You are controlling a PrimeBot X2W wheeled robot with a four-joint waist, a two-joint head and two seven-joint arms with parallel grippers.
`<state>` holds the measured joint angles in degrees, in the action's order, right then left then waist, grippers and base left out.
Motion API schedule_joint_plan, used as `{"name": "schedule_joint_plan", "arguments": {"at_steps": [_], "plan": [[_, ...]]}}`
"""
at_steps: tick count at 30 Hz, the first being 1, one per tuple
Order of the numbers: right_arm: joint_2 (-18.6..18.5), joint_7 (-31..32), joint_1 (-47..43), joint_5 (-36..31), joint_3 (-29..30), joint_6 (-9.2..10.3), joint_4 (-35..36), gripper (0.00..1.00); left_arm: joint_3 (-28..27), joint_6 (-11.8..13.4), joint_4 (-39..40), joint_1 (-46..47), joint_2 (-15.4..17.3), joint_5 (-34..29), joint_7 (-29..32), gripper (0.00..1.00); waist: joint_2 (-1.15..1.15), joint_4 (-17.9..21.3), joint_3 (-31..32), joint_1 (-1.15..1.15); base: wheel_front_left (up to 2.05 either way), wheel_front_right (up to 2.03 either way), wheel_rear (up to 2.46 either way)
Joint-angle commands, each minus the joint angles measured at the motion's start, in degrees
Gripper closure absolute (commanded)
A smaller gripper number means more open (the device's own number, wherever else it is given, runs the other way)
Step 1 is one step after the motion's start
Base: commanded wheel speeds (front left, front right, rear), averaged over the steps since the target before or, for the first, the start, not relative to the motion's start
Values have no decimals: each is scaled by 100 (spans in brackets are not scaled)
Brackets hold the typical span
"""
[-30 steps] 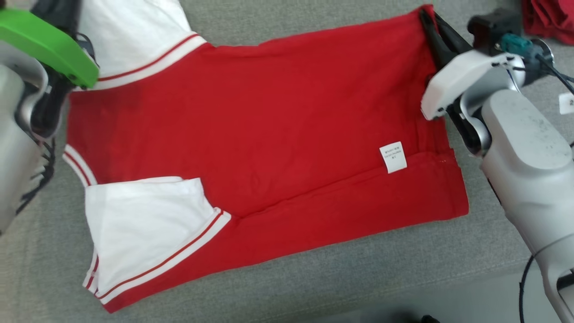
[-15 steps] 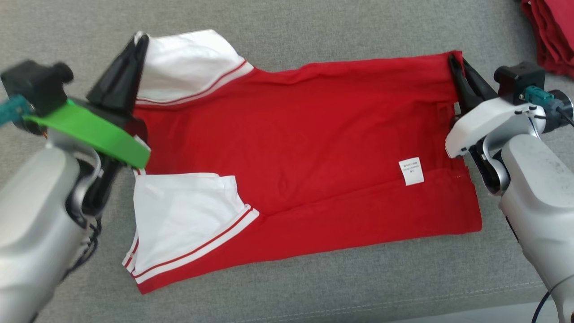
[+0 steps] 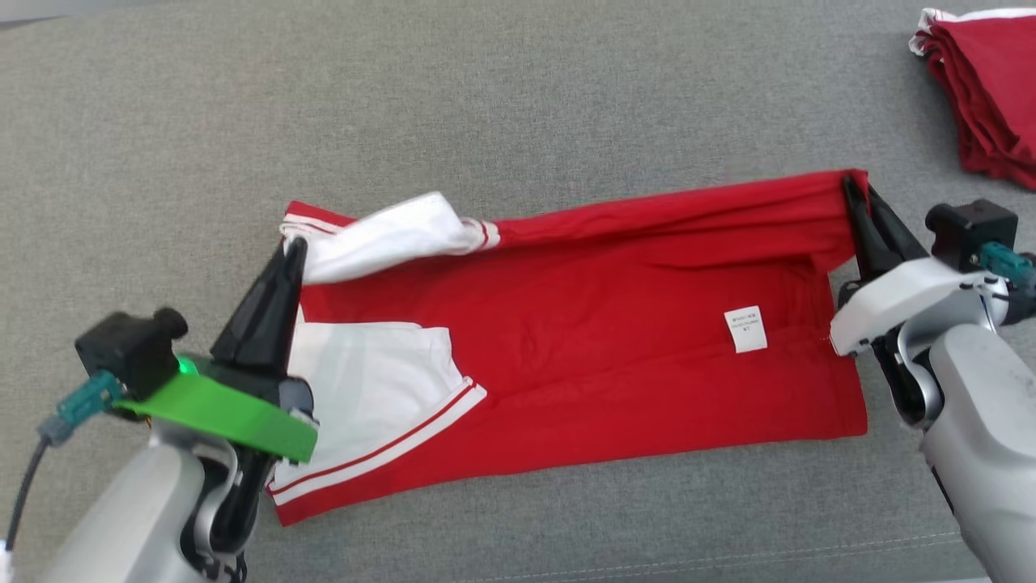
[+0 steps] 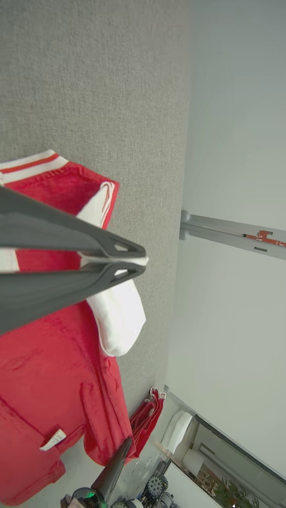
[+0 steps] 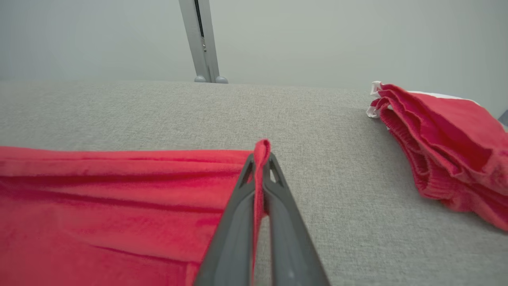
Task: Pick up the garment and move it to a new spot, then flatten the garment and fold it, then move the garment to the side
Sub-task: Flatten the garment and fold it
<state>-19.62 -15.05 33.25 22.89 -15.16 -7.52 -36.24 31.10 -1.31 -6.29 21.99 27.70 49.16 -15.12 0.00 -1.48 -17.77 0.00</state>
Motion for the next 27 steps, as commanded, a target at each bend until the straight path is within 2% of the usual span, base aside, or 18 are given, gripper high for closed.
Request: {"name": "schedule_joint_plan", "arguments": {"at_steps": [1,9,10,11,12,13,18,20,27], "plan": [[18,-13,-193,-44,66,6,94,100,-99,41,4,-223,-44,-75,1,100,0,-17,80,0,0,0,0],[138,-14,-943,-58,408,6,500,100,-286,-68,-123,-982,-411,-178,1,100,0,-21,255,0,0,0,0],[144,-15,-1002,-64,435,6,536,78,-313,-70,-153,-1022,-444,-212,1,100,0,-20,271,0,0,0,0],[166,-15,-1085,-41,470,6,595,2,-388,-27,-194,-1062,-492,-267,1,71,0,-24,294,0,0,0,0],[189,-15,-1151,-4,489,6,631,0,-450,-2,-229,-1094,-530,-326,1,28,0,-28,313,0,0,0,0],[200,-15,-1221,2,507,6,686,0,-509,18,-266,-1151,-597,-386,1,0,0,-29,339,0,0,0,0],[216,-15,-1463,36,587,5,1150,0,-980,16,-377,-1270,-836,-744,0,0,0,-22,469,0,0,0,0],[199,-14,-1572,3,642,5,1357,0,-1337,-22,-361,-1381,-1008,-1011,0,0,0,-24,545,0,0,0,0],[258,49,-1524,-32,700,5,844,0,-2247,-75,-99,-1537,-1473,-2009,1,0,0,-117,618,0,0,0,0]]}}
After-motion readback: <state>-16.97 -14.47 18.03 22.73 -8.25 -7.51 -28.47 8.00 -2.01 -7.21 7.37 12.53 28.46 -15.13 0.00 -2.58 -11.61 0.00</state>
